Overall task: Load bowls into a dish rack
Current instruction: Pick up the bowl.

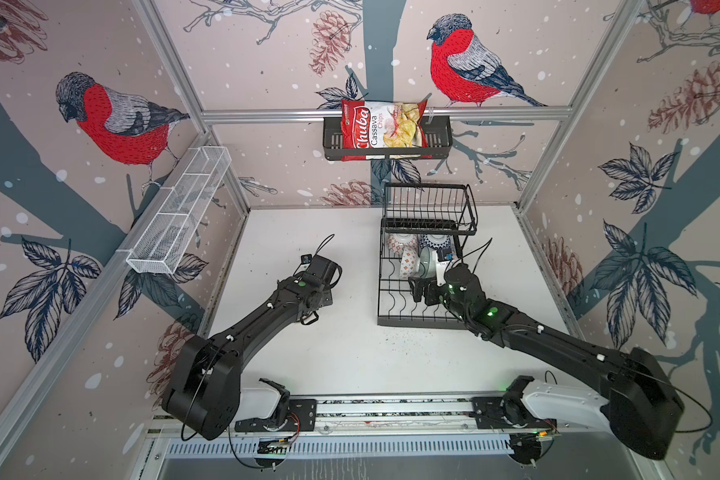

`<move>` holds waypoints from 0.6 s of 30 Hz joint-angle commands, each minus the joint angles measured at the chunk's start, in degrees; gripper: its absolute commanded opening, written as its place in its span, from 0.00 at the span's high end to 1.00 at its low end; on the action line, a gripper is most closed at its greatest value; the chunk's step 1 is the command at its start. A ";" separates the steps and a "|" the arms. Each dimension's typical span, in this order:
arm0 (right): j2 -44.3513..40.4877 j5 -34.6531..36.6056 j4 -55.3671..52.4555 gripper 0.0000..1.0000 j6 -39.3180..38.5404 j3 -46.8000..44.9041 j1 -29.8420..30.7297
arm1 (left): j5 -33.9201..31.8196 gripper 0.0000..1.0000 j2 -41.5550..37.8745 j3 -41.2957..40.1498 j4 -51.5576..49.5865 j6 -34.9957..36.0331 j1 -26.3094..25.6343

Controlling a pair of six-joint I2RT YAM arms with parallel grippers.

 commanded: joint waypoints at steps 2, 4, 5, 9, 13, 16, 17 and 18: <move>0.85 -1.77 1.25 0.00 -0.01 0.93 0.09 | 0.40 1.00 -1.40 0.55 2.22 1.17 -0.01; 1.52 -2.52 1.20 0.00 -0.15 1.51 0.30 | 0.58 1.00 -2.39 0.60 2.70 1.61 -0.01; 1.83 -2.73 1.21 0.00 -0.44 1.82 0.48 | 0.60 1.00 -2.91 0.76 2.92 1.78 0.00; 2.95 -2.98 1.75 0.00 -1.73 2.93 2.04 | 0.84 1.00 -4.77 1.30 3.25 2.23 0.01; 3.92 -4.11 3.93 0.00 -2.57 3.42 4.17 | 0.94 1.00 -6.72 1.52 3.22 2.27 -0.08; 5.70 -7.21 6.80 0.00 -2.57 3.66 5.37 | 1.63 1.00 -8.40 1.52 3.85 2.18 -0.02; 6.40 -8.38 7.57 0.00 -2.49 3.92 5.68 | 2.27 1.00 -8.98 1.52 4.25 2.54 -0.03; 6.90 -9.26 8.01 0.00 -2.50 4.22 6.02 | 2.93 1.00 -9.66 1.46 4.81 3.05 0.04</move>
